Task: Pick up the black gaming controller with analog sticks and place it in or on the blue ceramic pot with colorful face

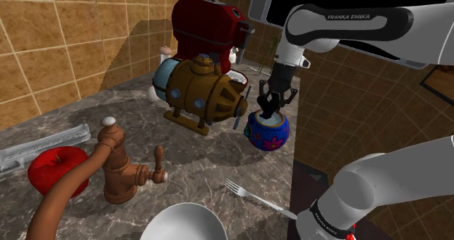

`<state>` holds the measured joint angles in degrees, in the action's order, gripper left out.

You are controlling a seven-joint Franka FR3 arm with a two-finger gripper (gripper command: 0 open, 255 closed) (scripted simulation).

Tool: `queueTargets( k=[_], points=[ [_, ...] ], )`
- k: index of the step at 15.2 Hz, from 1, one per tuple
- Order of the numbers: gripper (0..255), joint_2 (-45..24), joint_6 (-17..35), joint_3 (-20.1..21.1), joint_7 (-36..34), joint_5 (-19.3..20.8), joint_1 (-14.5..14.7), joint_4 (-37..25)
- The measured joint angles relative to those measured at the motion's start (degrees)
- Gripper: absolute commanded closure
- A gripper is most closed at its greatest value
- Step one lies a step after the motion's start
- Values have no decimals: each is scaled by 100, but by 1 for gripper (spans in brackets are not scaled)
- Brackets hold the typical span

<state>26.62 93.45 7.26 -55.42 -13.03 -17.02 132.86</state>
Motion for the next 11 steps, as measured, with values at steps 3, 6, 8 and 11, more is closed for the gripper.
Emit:
queueTargets(
  k=[3,6,8,11],
  points=[
    [255,7,50,-4,16,0,-5,23],
    [255,6,54,0,12,-2,-4,27],
    [0,2,68,5,10,-6,-3,30],
    [0,-7,55,2,16,7,-7,82]
  ],
)
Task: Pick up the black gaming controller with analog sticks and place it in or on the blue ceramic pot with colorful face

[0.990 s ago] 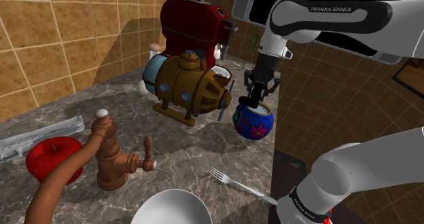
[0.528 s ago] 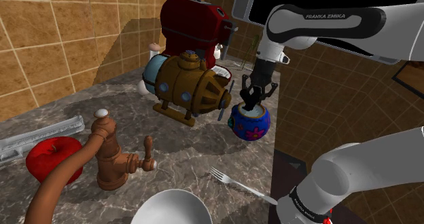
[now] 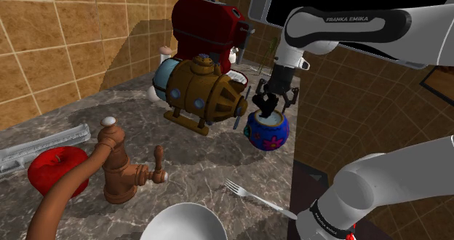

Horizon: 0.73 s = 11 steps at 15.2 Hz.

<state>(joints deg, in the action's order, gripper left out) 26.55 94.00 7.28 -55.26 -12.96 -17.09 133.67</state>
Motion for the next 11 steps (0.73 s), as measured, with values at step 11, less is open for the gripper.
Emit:
queueTargets(
  k=[11],
  points=[
    [0,-187,-675,-97,-34,93,-53,-844]
  ],
)
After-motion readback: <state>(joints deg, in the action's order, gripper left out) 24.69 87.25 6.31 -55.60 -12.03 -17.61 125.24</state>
